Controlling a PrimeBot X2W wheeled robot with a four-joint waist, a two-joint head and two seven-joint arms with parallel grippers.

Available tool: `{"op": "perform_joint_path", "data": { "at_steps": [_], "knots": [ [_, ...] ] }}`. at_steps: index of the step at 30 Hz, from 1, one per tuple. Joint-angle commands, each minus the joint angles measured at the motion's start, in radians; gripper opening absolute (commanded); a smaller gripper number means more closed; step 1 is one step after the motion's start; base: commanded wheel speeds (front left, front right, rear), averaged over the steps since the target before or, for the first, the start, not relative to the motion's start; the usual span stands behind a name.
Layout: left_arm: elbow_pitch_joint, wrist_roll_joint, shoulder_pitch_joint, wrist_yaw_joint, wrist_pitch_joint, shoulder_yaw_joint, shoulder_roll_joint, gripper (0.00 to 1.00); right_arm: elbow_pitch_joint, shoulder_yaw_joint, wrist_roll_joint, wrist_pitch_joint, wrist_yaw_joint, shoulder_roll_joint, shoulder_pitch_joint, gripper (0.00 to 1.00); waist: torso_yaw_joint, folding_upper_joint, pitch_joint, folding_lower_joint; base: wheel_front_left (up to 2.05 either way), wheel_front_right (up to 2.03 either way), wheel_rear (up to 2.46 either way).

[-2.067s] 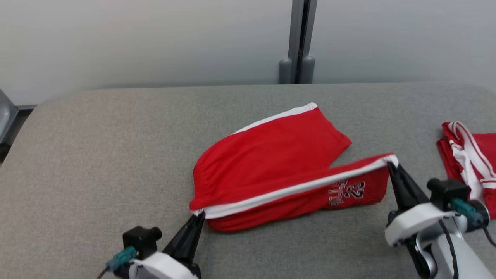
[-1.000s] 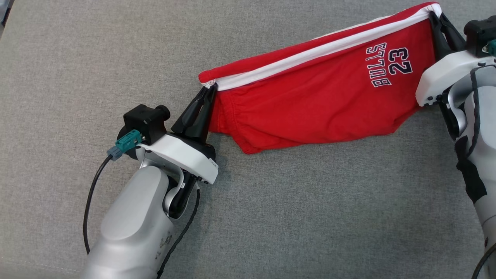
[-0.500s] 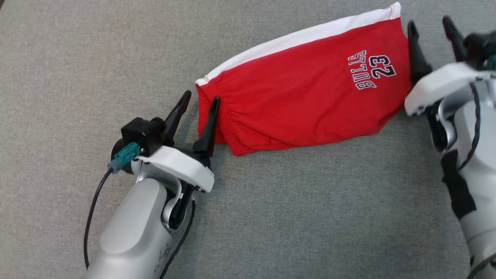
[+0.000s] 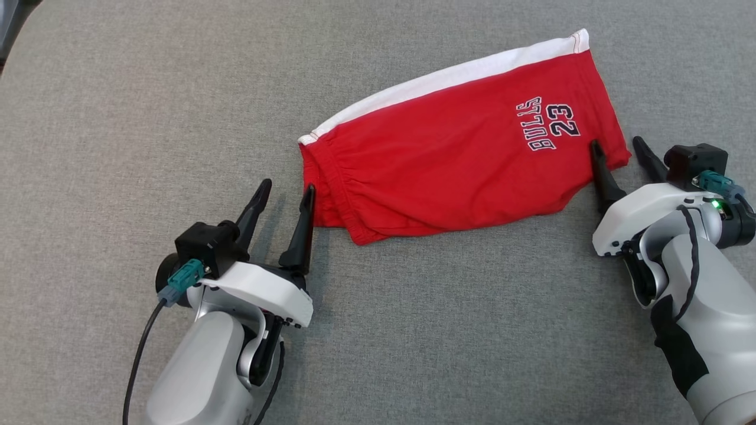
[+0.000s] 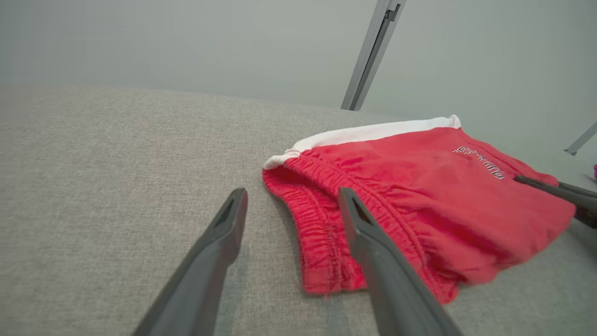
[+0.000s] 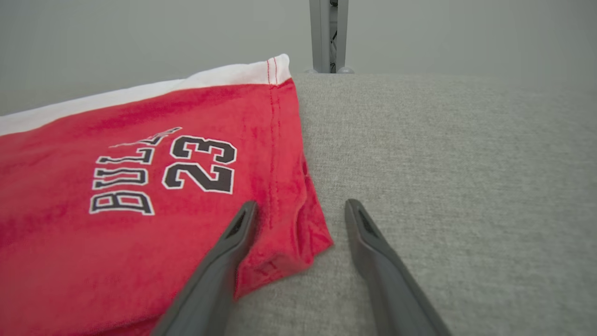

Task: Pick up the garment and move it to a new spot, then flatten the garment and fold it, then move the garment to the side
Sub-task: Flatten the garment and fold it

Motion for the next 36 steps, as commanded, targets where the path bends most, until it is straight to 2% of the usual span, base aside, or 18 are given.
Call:
{"op": "perform_joint_path", "data": {
  "at_steps": [1, 6, 16, 25, 32, 36],
  "knots": [
    [-0.001, 0.004, 0.008, -0.006, -0.001, 0.002, 0.004, 1.00, 0.035, 0.013, 0.010, 0.004, 0.000, 0.005, 0.013, 0.00, 0.004, 0.0000, -0.004, 0.0000, 0.00, 0.00, 0.00],
    [0.011, 0.014, 0.029, -0.005, -0.001, 0.005, 0.004, 1.00, 0.095, 0.010, 0.053, 0.004, 0.000, 0.010, -0.001, 0.00, 0.013, 0.0000, -0.026, 0.0000, 0.00, 0.00, 0.00],
    [0.051, 0.062, 0.147, -0.016, 0.000, 0.047, 0.004, 1.00, -0.033, -0.097, 0.114, 0.002, 0.000, 0.030, 0.157, 0.00, -0.031, 0.0000, -0.174, 0.0000, 0.00, 0.00, 0.00],
    [0.057, 0.057, 0.263, -0.026, 0.000, 0.066, 0.004, 1.00, -0.098, -0.150, 0.098, 0.002, 0.000, 0.040, 0.307, 0.00, -0.063, 0.0000, -0.271, 0.0000, 0.00, 0.00, 0.00],
    [0.058, 0.055, 0.272, -0.033, 0.000, 0.058, 0.004, 1.00, -0.138, -0.168, 0.045, 0.002, 0.000, 0.024, 0.274, 0.00, -0.046, 0.0000, -0.266, 0.0000, 0.00, 0.00, 0.00],
    [0.059, 0.051, 0.259, -0.034, 0.000, 0.052, 0.004, 1.00, -0.180, -0.102, 0.000, 0.002, 0.000, 0.045, 0.221, 0.00, -0.024, 0.0000, -0.256, 0.0000, 0.00, 0.00, 0.00]
  ]
}}
